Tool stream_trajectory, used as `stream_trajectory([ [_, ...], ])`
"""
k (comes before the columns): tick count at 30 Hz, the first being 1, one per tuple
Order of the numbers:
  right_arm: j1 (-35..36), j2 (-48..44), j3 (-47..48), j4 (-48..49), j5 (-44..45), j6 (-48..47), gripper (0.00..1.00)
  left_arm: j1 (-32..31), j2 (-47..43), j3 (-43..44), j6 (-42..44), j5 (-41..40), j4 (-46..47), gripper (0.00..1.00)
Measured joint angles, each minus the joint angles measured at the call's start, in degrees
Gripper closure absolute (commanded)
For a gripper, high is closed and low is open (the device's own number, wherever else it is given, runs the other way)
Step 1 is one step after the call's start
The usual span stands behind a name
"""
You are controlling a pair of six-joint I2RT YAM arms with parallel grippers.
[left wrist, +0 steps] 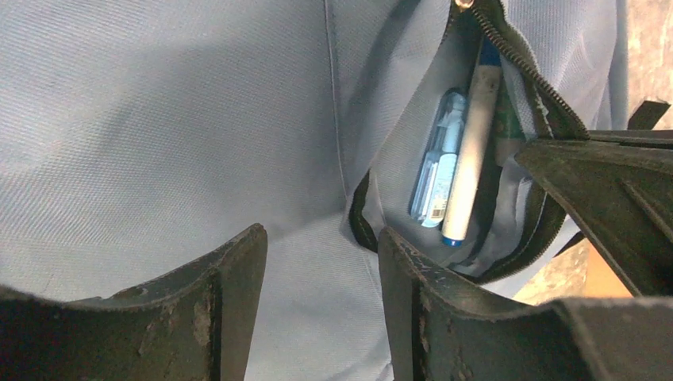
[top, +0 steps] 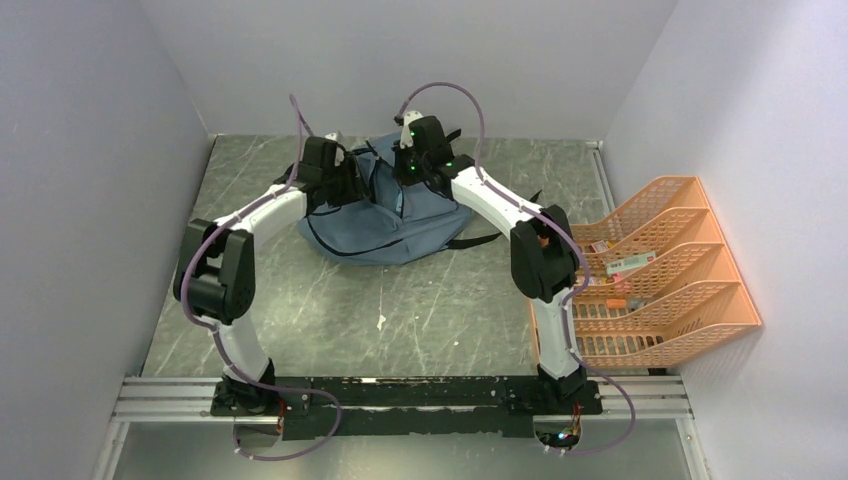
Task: Pack the student bag
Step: Zip the student bag at the center of the board.
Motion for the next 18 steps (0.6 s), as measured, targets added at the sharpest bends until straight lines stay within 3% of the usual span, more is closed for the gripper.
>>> stream_trajectory([
  [7, 0.4, 3.5, 2.2, -0.5, -1.0, 0.0, 1.00, 0.0, 3.7, 3.0, 0.3, 0.9, 0.7, 0.49],
  [14, 0.4, 4.5, 2.4, -0.6, -2.3, 0.1, 0.94, 0.0, 5.9, 4.9, -0.6, 4.0, 3.1, 0.82],
  [18, 0.4, 4.5, 2.5, -0.6, -2.8, 0.0, 0.88, 0.0, 6.6, 5.2, -0.8, 5.6, 3.8, 0.85],
])
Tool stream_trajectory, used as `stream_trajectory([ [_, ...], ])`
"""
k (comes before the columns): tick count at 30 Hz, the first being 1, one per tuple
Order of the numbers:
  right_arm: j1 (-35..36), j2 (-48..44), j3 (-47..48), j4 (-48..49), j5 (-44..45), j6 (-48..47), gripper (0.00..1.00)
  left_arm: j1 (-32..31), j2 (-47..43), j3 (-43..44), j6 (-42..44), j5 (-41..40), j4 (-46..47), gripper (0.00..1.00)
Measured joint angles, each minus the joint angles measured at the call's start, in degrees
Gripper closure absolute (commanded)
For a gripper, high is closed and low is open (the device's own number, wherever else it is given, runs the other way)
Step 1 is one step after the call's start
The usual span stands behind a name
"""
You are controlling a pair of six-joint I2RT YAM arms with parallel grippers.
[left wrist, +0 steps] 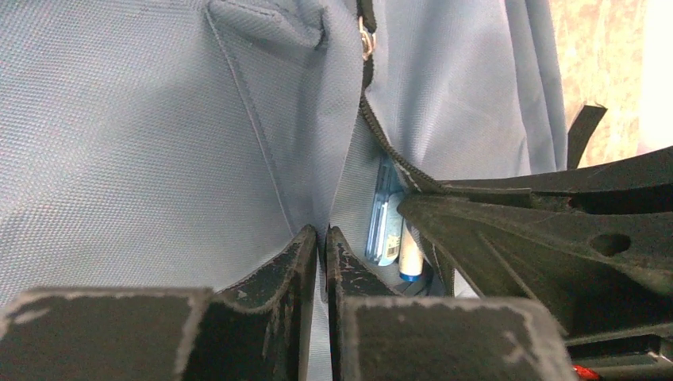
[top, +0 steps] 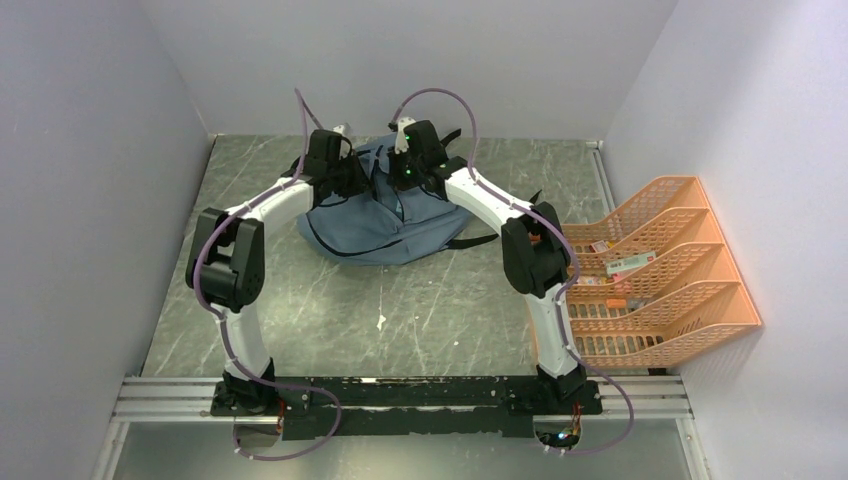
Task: Pack the student bag
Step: Zip the student bag at the center of the board.
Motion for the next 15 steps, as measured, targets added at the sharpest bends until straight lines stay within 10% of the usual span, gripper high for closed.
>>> stream_trajectory([
  [15, 0.0, 0.0, 0.0, 0.1, -5.8, 1.0, 0.68, 0.8, 0.7, 1.8, -2.9, 5.0, 2.2, 0.77],
])
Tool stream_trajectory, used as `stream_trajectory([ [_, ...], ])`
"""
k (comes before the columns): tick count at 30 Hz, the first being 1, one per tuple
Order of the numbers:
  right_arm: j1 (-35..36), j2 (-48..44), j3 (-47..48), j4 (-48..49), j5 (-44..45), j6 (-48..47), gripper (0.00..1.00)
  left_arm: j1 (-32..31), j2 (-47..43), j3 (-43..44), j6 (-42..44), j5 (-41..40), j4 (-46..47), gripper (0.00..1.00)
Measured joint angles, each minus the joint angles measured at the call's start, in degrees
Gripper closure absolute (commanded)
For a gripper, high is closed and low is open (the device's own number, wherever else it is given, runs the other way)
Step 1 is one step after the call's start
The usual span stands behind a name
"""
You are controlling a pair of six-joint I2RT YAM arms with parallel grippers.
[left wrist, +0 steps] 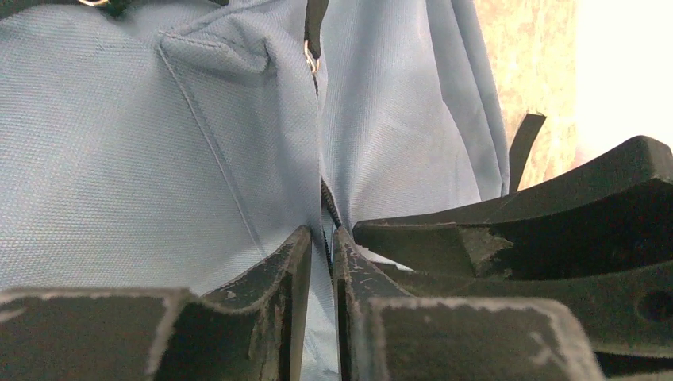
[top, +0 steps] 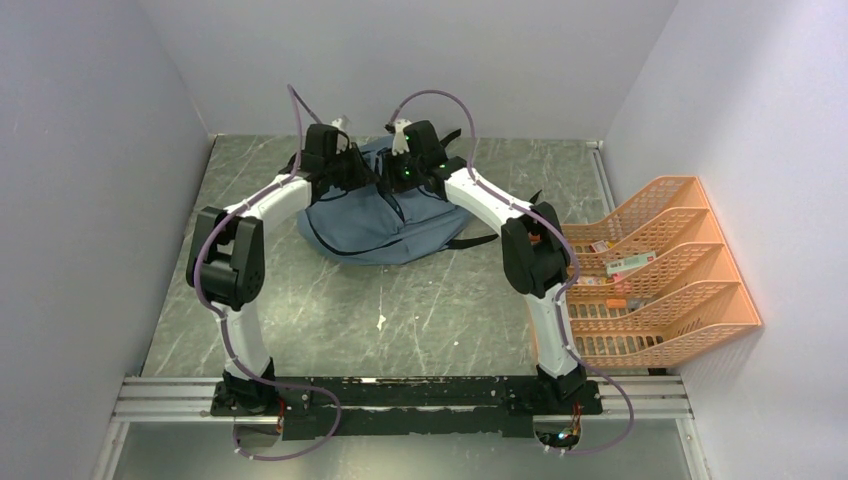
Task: Pack the student bag
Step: Zip the student bag at the center of the board.
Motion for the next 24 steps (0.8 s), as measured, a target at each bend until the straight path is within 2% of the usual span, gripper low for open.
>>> stream_trajectory([
  [12, -1.5, -4.2, -2.4, 2.5, 2.4, 3.1, 0.62, 2.0, -0.2, -2.0, -0.1, 0.6, 0.8, 0.74],
  [16, -2.9, -5.4, -2.2, 6.2, 5.5, 7.2, 0.59, 2.3, -0.2, -2.0, -0.1, 1.2, 0.9, 0.74],
  [20, -4.0, -4.2, 0.1, 7.9, 7.9, 13.5, 0.51, 2.3, -0.2, -2.0, -0.1, 2.4, 1.4, 0.74],
  [24, -4.6, -2.6, 0.9, 10.9, 8.7, 21.4, 0.49, 2.3, -0.2, -2.0, -0.1, 3.7, 2.0, 0.74],
])
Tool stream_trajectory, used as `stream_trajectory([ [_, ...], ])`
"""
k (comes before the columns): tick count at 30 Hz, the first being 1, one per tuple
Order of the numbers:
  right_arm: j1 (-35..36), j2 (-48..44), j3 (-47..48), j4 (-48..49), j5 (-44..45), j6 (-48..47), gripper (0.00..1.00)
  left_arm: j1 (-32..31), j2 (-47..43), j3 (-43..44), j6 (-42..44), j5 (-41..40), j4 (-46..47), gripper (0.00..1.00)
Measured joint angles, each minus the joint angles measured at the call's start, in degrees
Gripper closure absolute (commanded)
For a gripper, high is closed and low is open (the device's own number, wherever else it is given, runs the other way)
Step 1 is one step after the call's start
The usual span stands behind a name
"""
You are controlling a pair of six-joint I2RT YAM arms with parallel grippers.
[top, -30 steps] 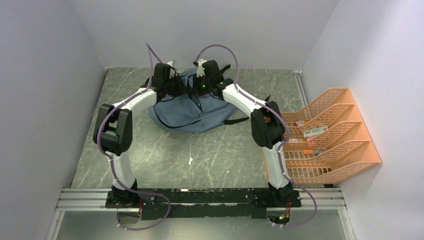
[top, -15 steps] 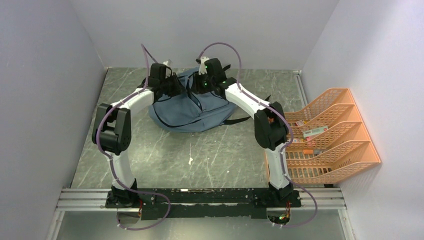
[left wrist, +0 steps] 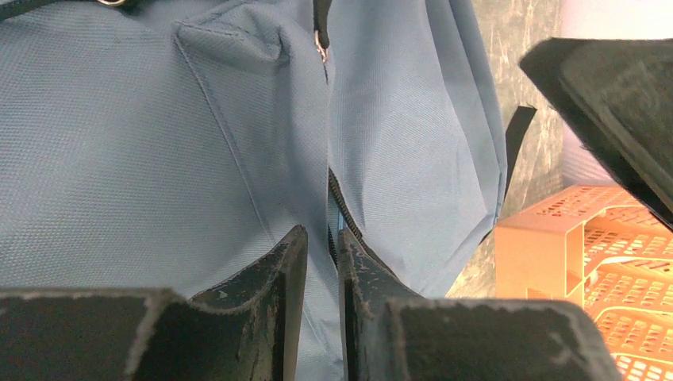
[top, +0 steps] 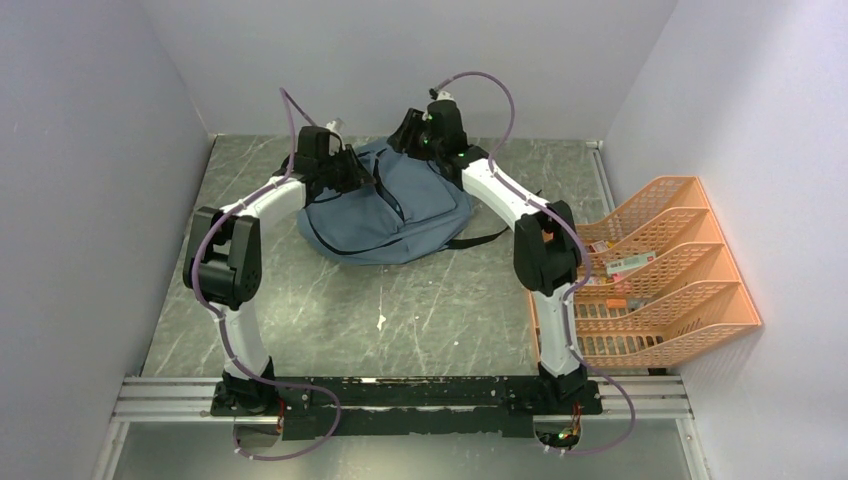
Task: Pack the student bag
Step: Zip the student bag at the center of the board.
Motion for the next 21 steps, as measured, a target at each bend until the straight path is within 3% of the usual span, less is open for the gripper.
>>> stream_trajectory([
  [8, -0.1, 5.8, 1.5, 5.7, 0.7, 13.0, 0.49, 0.0, 0.0, -0.2, -0.5, 2.1, 1.3, 0.75],
  [21, -0.2, 17.6, 10.4, 7.0, 0.1, 17.1, 0.49, 0.0, 0.0, -0.2, -0.7, 3.1, 1.7, 0.77],
])
